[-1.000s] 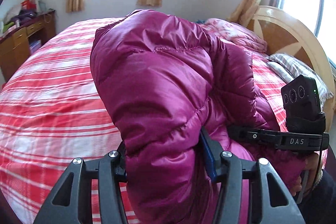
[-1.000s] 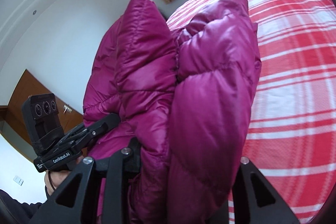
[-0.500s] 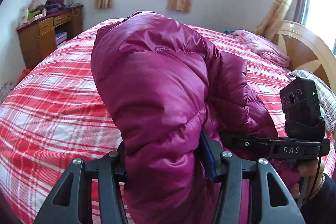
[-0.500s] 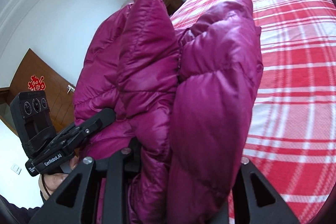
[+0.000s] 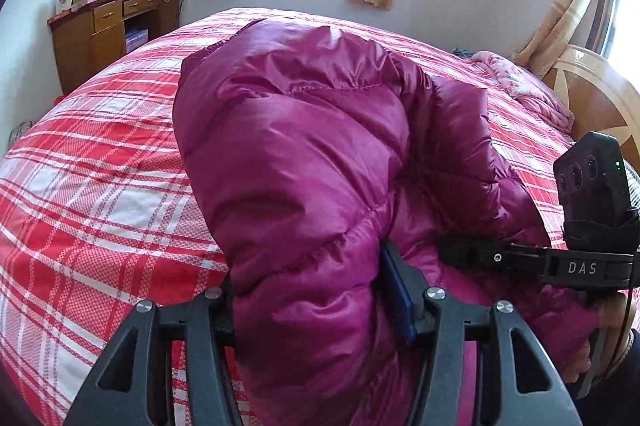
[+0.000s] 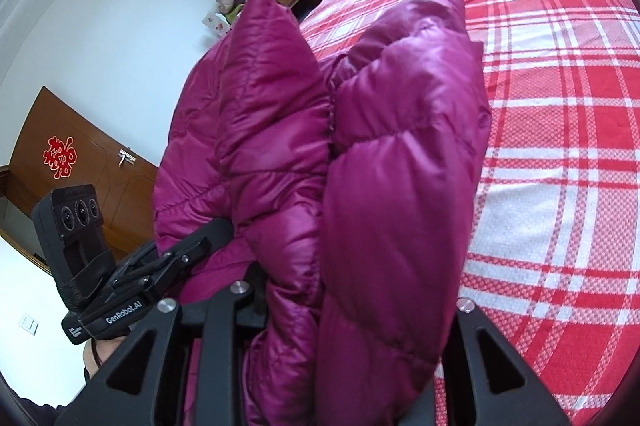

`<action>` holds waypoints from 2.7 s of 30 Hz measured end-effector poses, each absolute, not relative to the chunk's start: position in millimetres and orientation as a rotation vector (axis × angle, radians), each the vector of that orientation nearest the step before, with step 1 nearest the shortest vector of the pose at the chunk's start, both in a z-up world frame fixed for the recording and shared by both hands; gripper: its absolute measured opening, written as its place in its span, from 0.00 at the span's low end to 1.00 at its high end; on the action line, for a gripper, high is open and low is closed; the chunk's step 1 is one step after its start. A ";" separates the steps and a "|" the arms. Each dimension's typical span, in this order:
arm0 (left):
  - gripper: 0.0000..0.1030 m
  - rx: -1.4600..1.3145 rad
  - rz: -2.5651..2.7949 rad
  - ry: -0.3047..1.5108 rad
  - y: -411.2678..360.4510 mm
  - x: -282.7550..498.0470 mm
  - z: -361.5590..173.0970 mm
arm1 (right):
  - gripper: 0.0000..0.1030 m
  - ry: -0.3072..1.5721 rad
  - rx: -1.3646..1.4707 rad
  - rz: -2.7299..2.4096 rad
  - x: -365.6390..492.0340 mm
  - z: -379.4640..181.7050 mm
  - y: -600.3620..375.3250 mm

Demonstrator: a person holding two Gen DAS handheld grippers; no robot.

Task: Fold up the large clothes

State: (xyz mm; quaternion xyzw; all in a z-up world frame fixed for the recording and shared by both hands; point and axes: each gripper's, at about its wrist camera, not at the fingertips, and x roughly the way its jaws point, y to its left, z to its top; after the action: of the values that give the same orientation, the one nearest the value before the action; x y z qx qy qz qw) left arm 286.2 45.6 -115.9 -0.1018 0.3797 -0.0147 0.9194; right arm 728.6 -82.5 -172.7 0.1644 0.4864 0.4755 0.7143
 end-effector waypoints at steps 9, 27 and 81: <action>0.68 -0.238 -0.007 0.801 51.5 285.3 -121.9 | 0.49 1.084 0.373 1.021 739.2 -181.4 -106.6; 0.70 -0.107 0.031 0.643 40.1 211.7 -47.5 | 0.80 0.907 0.325 0.879 684.6 -123.1 -168.5; 0.78 -0.071 0.063 0.458 27.7 164.4 1.8 | 0.96 0.409 0.036 0.645 536.0 -15.7 -146.0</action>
State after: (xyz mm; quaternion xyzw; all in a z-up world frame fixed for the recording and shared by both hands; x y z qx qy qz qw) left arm 164.4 27.7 1.8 -0.0353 0.2270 0.0310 0.9727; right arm 536.0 -146.0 -15.7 0.0178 0.1995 0.3147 0.9278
